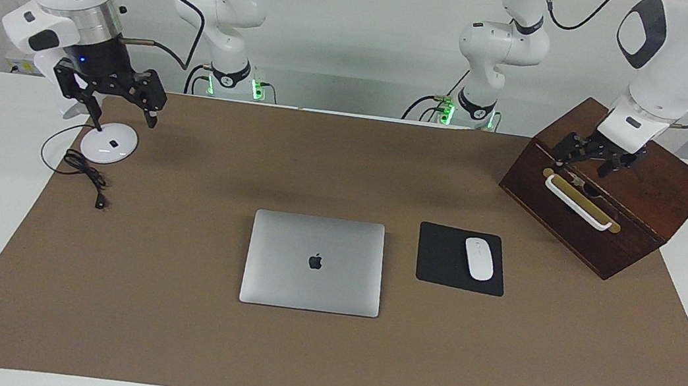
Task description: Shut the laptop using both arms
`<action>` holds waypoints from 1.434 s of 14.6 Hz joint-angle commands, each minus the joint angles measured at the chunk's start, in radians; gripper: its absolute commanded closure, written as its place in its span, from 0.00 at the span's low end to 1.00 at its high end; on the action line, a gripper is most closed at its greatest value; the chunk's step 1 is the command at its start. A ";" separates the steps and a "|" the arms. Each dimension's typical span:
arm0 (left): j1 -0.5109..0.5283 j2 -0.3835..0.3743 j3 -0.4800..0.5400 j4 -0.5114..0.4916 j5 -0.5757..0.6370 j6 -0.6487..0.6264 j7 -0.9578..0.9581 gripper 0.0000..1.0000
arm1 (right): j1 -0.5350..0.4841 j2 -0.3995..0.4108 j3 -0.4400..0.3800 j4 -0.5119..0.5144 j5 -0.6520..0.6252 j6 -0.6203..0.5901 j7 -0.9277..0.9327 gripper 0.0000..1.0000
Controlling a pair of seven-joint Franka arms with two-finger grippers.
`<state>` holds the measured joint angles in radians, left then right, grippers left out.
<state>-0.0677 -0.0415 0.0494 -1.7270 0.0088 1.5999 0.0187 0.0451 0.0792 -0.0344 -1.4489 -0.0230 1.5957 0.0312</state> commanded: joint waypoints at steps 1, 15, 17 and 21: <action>0.014 0.026 0.001 0.037 -0.010 -0.037 -0.013 0.00 | -0.014 0.011 0.008 0.013 -0.005 0.023 -0.019 0.00; 0.040 0.023 -0.025 0.040 -0.010 -0.028 -0.005 0.00 | -0.007 0.011 0.010 -0.005 -0.006 0.015 -0.013 0.00; 0.040 0.023 -0.025 0.040 -0.010 -0.008 -0.002 0.00 | -0.005 0.010 0.010 -0.005 -0.006 0.014 -0.013 0.00; 0.040 0.023 -0.029 0.040 -0.012 0.034 -0.002 0.00 | -0.005 0.011 0.010 -0.005 -0.006 0.006 -0.014 0.00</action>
<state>-0.0439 -0.0329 0.0327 -1.7105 0.0088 1.6197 0.0176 0.0461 0.0921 -0.0307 -1.4515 -0.0230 1.6101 0.0304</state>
